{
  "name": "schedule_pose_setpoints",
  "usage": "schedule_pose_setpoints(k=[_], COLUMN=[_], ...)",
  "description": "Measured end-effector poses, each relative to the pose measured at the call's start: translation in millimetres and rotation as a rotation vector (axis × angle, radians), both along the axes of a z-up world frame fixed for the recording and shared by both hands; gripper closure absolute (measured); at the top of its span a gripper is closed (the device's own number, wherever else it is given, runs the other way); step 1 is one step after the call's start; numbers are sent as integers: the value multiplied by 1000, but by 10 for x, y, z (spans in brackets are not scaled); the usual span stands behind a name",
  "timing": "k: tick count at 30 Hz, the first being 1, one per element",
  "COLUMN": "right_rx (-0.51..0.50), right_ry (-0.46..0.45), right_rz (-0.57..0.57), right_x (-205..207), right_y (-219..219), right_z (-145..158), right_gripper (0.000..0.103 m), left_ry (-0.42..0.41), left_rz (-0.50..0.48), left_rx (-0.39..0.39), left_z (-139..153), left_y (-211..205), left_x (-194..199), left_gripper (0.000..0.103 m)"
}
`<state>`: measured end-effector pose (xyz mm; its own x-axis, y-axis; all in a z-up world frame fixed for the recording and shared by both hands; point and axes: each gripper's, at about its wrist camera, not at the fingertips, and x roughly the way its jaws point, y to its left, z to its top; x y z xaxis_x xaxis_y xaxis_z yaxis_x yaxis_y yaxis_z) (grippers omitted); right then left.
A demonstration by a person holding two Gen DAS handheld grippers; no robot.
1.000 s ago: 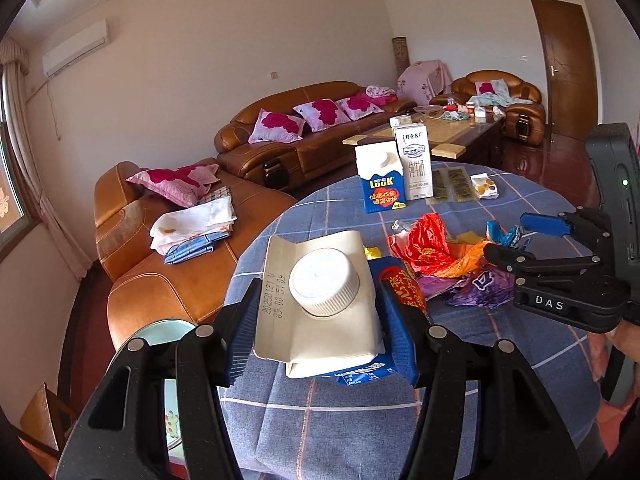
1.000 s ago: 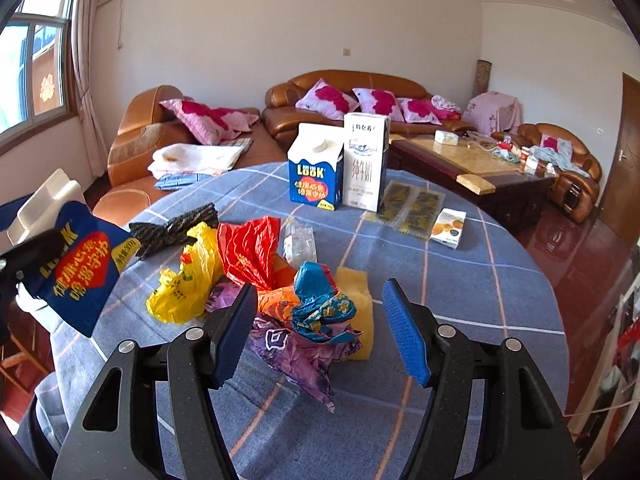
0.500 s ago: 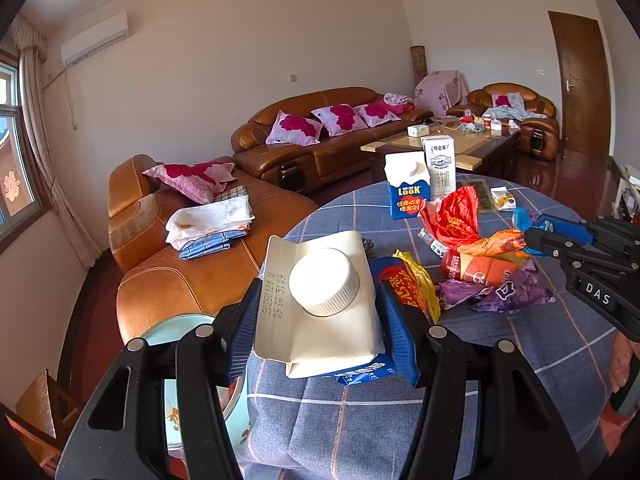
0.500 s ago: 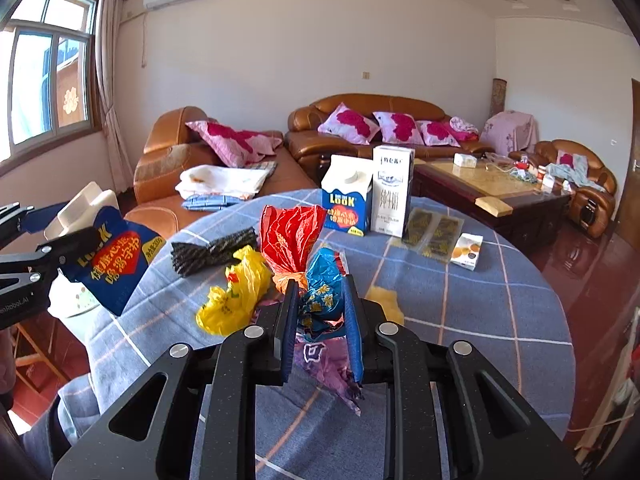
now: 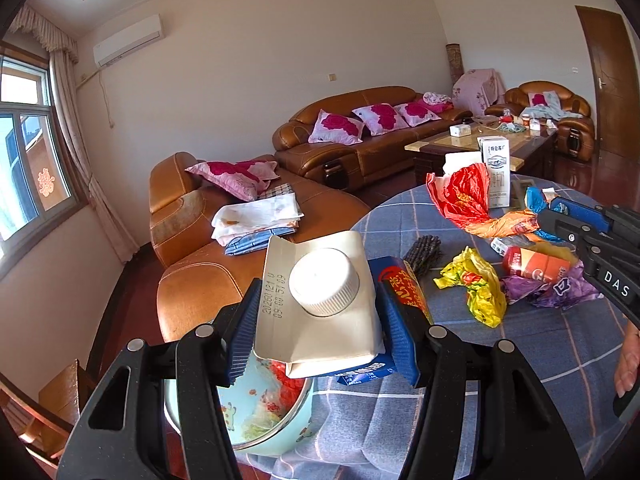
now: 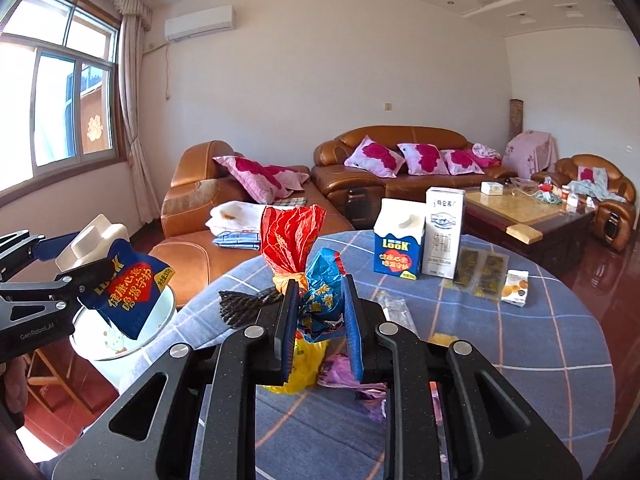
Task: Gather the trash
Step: 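Carry the white tray with left tool while right tool carries red bag over bucket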
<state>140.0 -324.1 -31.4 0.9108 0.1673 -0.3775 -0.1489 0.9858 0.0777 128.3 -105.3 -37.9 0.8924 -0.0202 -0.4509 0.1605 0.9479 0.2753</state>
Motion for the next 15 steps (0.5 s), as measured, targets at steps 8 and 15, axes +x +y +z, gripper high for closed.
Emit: schedule_pose_setpoints(k=[8,15], right_rx=[7,-2], right_ry=[-11,-11], right_rz=[61,120], right_x=[178,349], right_y=[291,523], right_z=[-51,-79], right_gripper=[81,81], left_ry=[0,9], left_rz=[70,122], left_rx=[13,11], left_z=[5,-40], left_y=[256,482], left_x=[113,197], left_gripper=[46,46])
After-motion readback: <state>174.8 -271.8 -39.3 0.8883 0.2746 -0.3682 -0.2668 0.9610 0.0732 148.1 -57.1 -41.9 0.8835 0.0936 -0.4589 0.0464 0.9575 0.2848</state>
